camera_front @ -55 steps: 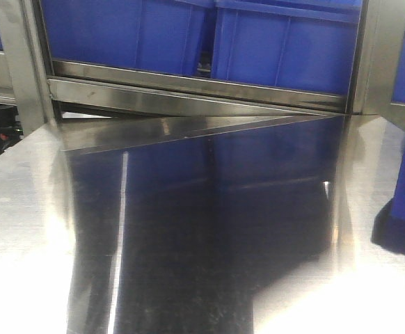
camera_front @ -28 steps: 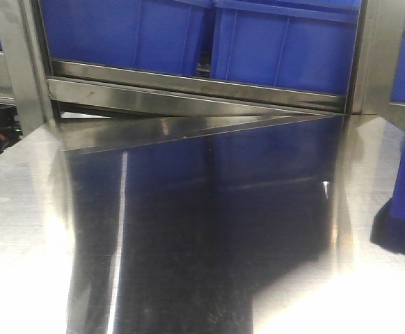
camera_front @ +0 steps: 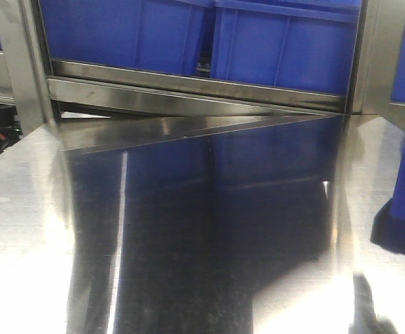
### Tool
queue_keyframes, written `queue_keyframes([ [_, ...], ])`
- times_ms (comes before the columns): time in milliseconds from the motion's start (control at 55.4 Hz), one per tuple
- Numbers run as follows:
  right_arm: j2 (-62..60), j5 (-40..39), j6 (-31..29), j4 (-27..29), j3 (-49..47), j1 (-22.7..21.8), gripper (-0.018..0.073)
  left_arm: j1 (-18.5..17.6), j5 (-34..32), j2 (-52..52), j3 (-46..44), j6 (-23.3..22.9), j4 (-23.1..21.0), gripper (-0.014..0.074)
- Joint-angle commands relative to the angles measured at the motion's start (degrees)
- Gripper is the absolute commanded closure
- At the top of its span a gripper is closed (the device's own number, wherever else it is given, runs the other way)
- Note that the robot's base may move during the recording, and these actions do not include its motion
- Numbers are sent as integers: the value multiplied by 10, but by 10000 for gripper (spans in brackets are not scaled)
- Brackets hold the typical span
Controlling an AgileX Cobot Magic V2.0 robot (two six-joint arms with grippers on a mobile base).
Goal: Pick and sort blue part to right shelf
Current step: 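Reach the right gripper down to the other blue part, then close the right gripper on the blue part and lift it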
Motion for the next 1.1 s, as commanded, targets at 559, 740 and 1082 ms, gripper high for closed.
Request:
queue_keyframes([
  [559,111,-18,141,-7,-22,45,-49,-30,-52,-2,-17,-1,2,281],
  [740,136,-20,163,-24,-21,56,-49,-30,-52,-2,-17,-1,2,281],
  [1082,197,-35,167,-29,-21,57,-47,-30,-52,-2,-17,-1,2,281],
])
